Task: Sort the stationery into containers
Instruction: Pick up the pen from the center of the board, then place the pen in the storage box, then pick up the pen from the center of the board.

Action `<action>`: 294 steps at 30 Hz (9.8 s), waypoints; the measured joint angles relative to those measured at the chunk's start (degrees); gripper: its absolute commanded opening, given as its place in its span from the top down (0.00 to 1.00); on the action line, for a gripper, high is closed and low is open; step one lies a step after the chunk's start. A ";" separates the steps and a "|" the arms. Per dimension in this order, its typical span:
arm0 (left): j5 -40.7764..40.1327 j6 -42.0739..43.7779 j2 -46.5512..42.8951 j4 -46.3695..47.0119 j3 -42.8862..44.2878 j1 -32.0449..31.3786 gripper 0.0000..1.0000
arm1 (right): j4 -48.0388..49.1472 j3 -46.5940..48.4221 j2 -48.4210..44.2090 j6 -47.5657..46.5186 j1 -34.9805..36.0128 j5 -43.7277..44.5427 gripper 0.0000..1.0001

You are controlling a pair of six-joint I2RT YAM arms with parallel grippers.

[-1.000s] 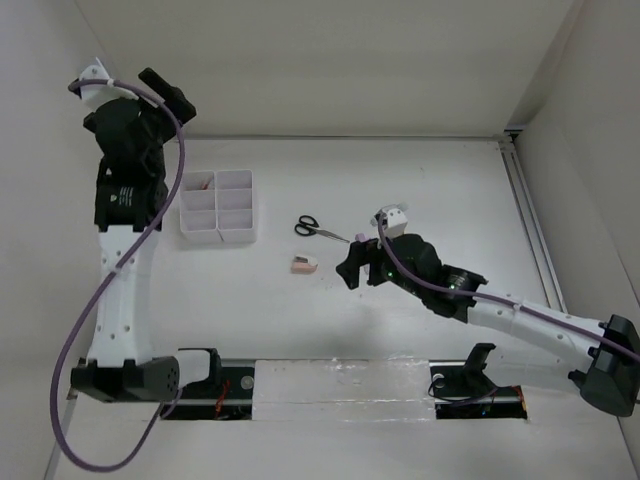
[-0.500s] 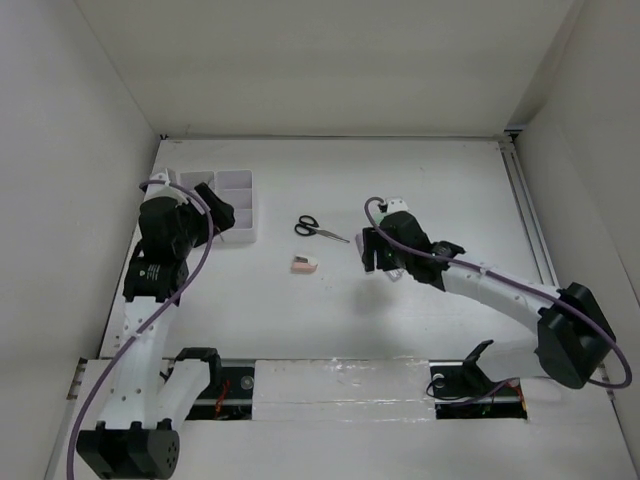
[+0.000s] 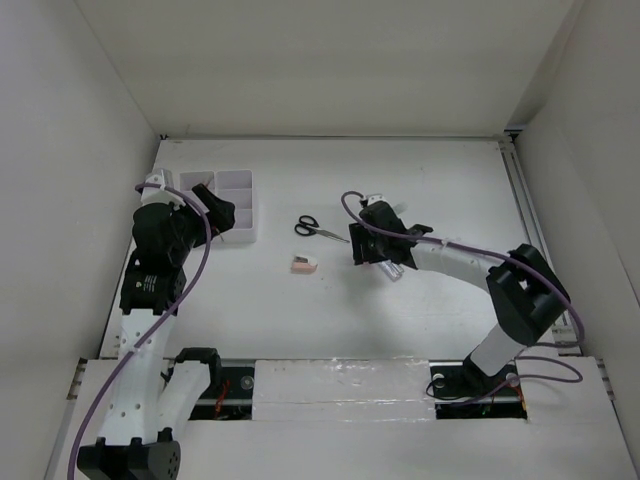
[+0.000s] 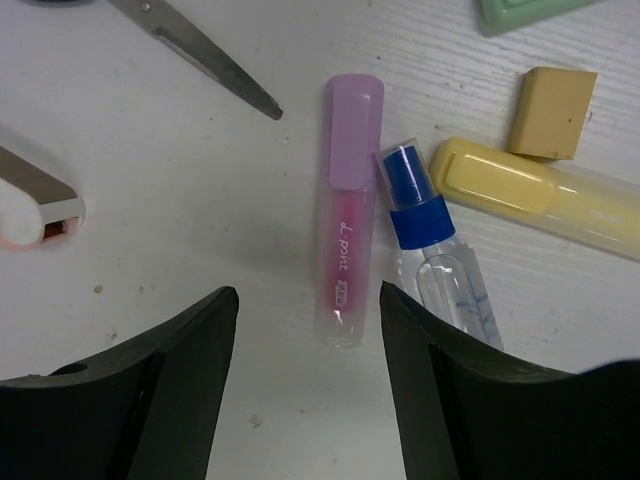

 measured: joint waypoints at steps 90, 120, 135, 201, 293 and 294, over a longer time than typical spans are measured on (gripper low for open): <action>-1.88 -12.52 11.96 4.57 0.68 2.21 1.00 | 17.44 0.15 -9.97 8.22 15.37 -14.53 0.00; -37.77 -20.09 42.45 14.58 15.65 5.57 1.00 | 15.52 -15.04 -29.73 8.04 14.62 -16.55 0.00; -37.81 -21.86 47.82 15.19 15.67 5.57 1.00 | 15.10 -16.94 -31.28 8.04 14.62 -16.39 0.00; -0.79 -0.09 13.22 -2.05 10.03 3.30 0.00 | -11.04 23.71 9.33 10.45 -25.09 3.96 0.00; 6.69 0.07 13.53 -1.57 9.99 5.57 0.00 | -25.09 18.88 16.24 -66.99 -18.67 -14.19 0.32; 6.71 0.07 13.70 -1.57 9.99 5.57 0.00 | -25.09 18.88 16.48 -66.99 -18.67 -14.14 0.35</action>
